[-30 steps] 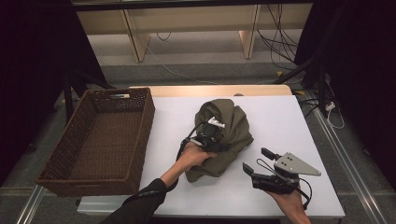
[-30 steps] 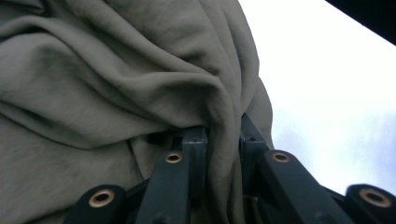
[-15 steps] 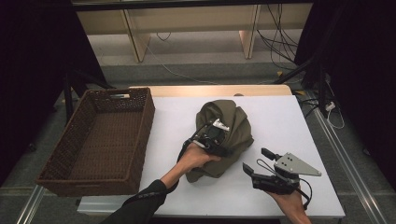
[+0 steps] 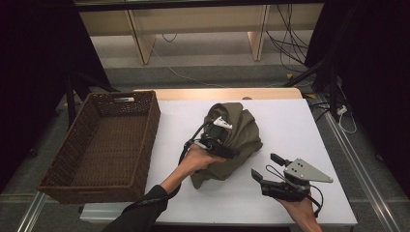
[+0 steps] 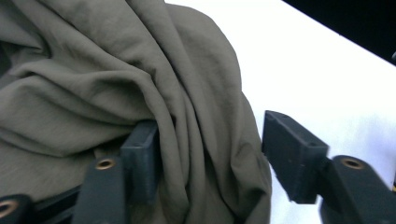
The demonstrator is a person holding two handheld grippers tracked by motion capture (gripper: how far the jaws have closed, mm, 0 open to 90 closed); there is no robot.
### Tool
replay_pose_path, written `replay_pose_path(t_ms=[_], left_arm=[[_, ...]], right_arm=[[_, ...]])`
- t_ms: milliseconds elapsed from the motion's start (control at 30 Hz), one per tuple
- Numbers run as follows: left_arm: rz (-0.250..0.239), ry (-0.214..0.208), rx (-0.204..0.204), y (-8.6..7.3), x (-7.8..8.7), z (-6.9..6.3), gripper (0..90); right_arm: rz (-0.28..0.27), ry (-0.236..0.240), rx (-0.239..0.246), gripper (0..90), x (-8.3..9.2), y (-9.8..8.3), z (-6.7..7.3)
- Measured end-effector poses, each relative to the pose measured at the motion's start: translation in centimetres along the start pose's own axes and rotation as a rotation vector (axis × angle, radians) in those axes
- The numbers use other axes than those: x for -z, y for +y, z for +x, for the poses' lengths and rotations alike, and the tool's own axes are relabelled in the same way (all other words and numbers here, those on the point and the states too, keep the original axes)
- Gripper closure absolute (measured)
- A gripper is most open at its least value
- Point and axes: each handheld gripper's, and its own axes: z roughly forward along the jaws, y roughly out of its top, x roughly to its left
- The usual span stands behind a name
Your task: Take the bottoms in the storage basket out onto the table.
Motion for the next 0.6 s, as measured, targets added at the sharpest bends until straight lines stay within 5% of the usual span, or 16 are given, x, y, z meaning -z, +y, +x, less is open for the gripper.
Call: replay_pose_path(t_ms=[600], left_arm=[[-0.039, -0.021, 0.008, 0.0, 1.3, 0.1, 19.0]], right_arm=[[0.0, 0.003, -0.001, 18.7, 0.0, 0.0, 0.0]])
